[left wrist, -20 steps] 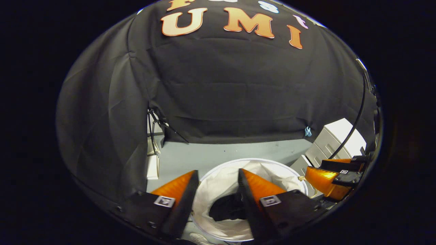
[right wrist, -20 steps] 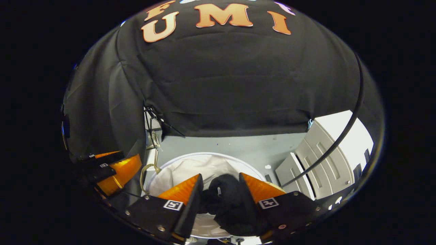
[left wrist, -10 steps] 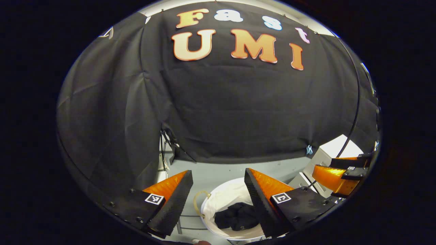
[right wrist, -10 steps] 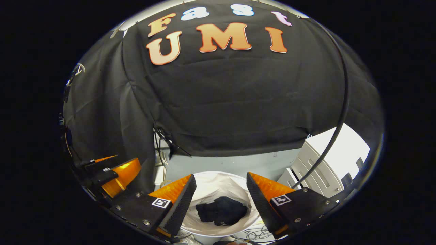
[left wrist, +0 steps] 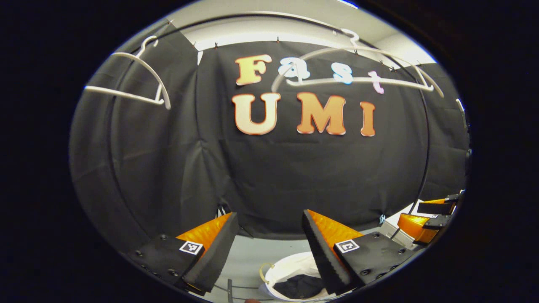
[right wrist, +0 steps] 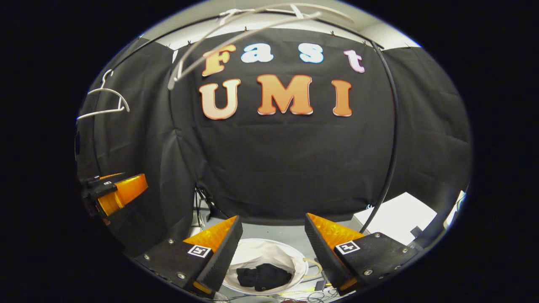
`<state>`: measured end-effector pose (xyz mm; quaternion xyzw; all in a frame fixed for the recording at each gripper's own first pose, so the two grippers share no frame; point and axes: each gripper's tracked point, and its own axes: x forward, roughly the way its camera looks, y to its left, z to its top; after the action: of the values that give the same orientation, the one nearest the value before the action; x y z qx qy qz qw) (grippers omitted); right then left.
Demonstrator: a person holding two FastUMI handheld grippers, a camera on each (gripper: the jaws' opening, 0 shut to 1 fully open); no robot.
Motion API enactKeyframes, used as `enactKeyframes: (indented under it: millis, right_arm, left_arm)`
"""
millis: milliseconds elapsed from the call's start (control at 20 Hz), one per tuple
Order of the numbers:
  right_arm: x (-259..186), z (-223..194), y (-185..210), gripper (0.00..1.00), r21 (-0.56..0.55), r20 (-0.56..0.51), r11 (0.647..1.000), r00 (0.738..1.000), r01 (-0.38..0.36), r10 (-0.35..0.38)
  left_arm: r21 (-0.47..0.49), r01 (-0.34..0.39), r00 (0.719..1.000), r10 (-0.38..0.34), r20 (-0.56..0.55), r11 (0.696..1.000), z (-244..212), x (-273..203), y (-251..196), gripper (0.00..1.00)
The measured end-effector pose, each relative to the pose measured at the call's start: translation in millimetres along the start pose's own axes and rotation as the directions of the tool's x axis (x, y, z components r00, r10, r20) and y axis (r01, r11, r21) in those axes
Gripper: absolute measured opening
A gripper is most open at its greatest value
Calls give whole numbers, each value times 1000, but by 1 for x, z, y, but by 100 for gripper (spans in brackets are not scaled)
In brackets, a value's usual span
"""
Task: Grasp the clothes on the hanger with both hands and then place them into the laundry hamper below.
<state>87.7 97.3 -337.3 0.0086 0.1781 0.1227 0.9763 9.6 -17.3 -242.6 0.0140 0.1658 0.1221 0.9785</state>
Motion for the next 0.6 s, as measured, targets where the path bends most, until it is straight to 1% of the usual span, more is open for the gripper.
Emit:
enactKeyframes:
  millis: [200, 250, 400, 600]
  right_arm:
    - [-45, 63, -2, 92, -42, 92, 999, 996, 19, -15]
    - [-55, 78, -4, 92, -47, 115, 999, 993, 26, -21]
    - [-80, 120, -7, 92, -42, 174, 999, 984, 30, -22]
    - [-122, 168, -17, 92, -47, 236, 998, 971, 38, -26]
  left_arm:
    - [20, -40, 995, 38, 87, 999, 57, -30, 30, 97]
    - [18, -43, 994, 41, 103, 999, 70, -39, 36, 97]
    - [28, -85, 982, 79, 170, 996, 110, -65, 61, 98]
    - [21, -90, 969, 82, 235, 996, 151, -95, 77, 96]
